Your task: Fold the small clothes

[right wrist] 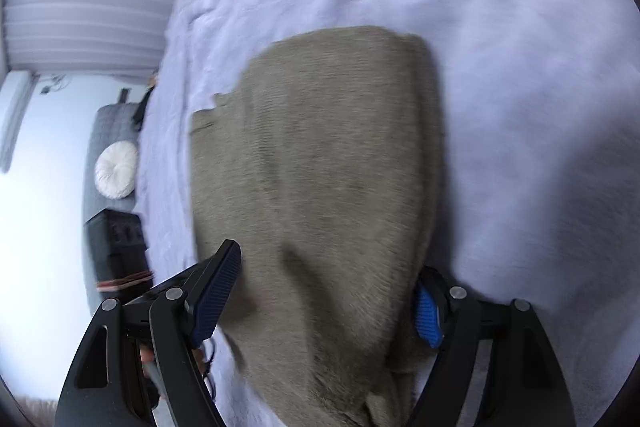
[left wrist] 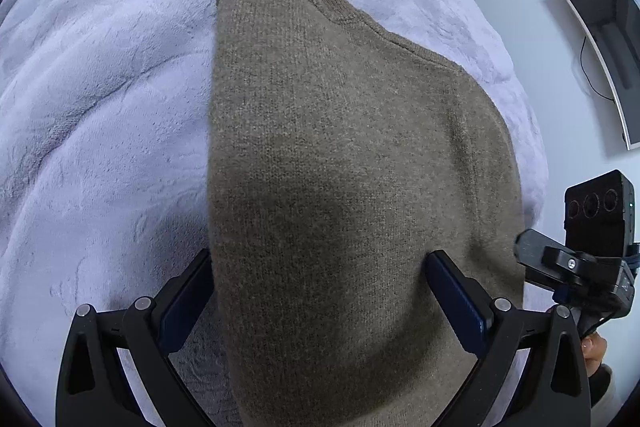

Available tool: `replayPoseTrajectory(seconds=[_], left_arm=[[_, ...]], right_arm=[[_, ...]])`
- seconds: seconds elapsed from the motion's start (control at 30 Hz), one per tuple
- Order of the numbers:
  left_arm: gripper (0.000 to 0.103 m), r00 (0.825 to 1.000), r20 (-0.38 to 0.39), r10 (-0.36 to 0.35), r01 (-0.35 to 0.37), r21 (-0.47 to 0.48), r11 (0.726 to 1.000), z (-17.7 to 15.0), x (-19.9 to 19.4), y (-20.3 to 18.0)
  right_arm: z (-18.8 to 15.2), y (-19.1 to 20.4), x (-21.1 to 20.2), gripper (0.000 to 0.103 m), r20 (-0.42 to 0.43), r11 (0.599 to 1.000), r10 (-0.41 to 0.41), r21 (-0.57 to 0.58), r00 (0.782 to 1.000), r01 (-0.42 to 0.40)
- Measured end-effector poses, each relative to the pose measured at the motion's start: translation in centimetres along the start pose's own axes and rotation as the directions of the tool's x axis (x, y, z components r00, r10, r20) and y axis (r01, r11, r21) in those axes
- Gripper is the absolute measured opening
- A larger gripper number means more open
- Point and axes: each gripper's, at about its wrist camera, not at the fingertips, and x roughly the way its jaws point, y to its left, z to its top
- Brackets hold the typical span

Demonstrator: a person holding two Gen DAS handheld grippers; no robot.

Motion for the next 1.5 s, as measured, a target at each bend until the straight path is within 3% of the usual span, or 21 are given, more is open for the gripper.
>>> replayPoseTrajectory(seconds=[0.07,0.27,0.53,0.57,0.67,0.77,0.83,1.1,1.27,1.5], left_arm=[[0.103,1.0,-0.004,0.005,-0.005,0.012,1.0,0.1,0.5,-0.2],[0.103,1.0,-0.002,0.023,-0.023,0.041,0.999,0.2,1.5,-1.0],[0.1,1.0,-0.01,0.027,-0.027,0.059,0.998,0.7,2.0,-1.9],[0.09,1.0,-0.008,0.015,-0.014,0.061,0.998,0.7,1.8,-2.1],[0.074,1.0,0.008,0.001,-0.002,0.074,0.997,0.6,1.0,-2.5],[0.059,0.999,0.013,-0.032,0.031,0.075,0.997,0.5,-0.1,-2.3],[0.054,0.998,0.01,-0.058,0.057,0.068,0.996,0.5,-1.0,-2.0],[0.054,0.996,0.043,-0.081,0.075,0.119,0.99,-0.8,-6.6,-1.6],[0.054,0.994,0.058,-0.096,0.091,0.087,0.992,-2.8,-10.1,1.2],[0.054,0.999,0.025,-0.041,0.04,0.033,0.999,-7.0,-12.2,6.3]], right_arm=[[-0.1,0.3,-0.2,0.082,-0.012,0.999,0.022,-0.033,1.0,-0.023],[-0.1,-2.0,0.7,0.082,-0.064,1.0,-0.01,-0.023,0.998,0.009],[0.5,-1.2,2.6,0.083,-0.046,1.0,-0.009,0.011,0.999,0.009],[0.5,-1.0,2.9,0.079,-0.046,1.0,-0.015,0.019,0.999,0.016],[0.3,-0.8,3.0,0.041,-0.03,0.998,-0.037,0.039,0.999,0.038],[-0.3,-0.6,2.2,0.033,0.004,0.997,0.027,0.077,1.0,-0.028],[-0.7,0.1,1.8,0.033,0.02,0.993,0.078,0.092,0.997,-0.08],[-2.6,4.5,1.7,0.033,0.039,0.976,0.189,0.099,0.981,-0.192],[-5.0,7.6,2.9,0.033,0.028,0.971,0.223,0.087,0.974,-0.224],[-9.5,10.4,7.4,0.033,-0.025,0.969,0.227,0.107,0.974,-0.223]])
